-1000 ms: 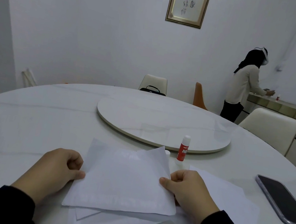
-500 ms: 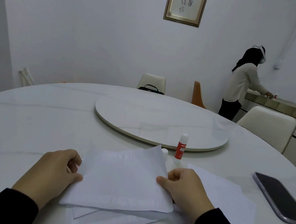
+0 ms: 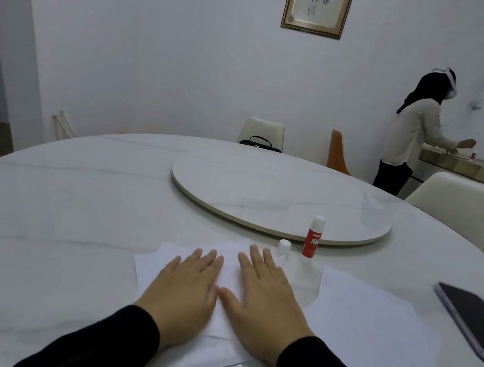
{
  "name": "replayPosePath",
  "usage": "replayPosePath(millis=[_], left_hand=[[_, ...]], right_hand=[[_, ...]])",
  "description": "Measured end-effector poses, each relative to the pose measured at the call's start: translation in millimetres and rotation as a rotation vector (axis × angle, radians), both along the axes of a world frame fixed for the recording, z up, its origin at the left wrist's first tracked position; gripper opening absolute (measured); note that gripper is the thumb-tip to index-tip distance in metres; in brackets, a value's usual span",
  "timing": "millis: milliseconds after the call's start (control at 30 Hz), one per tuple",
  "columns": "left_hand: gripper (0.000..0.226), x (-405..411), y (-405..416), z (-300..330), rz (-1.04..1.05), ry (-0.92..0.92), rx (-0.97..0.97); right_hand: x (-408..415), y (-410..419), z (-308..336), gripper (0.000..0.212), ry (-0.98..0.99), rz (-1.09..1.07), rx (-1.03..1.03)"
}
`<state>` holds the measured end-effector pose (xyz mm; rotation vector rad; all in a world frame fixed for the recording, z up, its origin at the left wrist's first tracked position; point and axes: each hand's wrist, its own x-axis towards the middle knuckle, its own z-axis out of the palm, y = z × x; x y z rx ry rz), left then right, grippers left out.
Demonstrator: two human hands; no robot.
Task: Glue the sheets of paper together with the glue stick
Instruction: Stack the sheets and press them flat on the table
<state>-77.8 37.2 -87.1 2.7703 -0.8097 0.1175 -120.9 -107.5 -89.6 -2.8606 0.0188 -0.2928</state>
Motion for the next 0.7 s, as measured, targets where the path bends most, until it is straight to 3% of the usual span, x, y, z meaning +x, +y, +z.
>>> replayPosePath(millis=[167, 333, 533, 700], left_hand=[[0.055, 4, 4, -3, 0.04, 0.041, 0.073], [0.064, 5, 10, 0, 0.088, 0.081, 0.036], [0.056, 8, 15, 1, 0.088, 0.084, 0.021], [0.057, 10, 22, -2, 0.137, 0.092, 0.027]], right_hand=[[5, -8, -4, 0.079, 0.18, -0.055, -0.024], [4, -19, -5, 0.07, 0.167, -0.056, 0.008], [4, -22, -2, 0.057, 0.19, -0.058, 0.004], [4, -24, -5, 0.06, 0.178, -0.124, 0.009]])
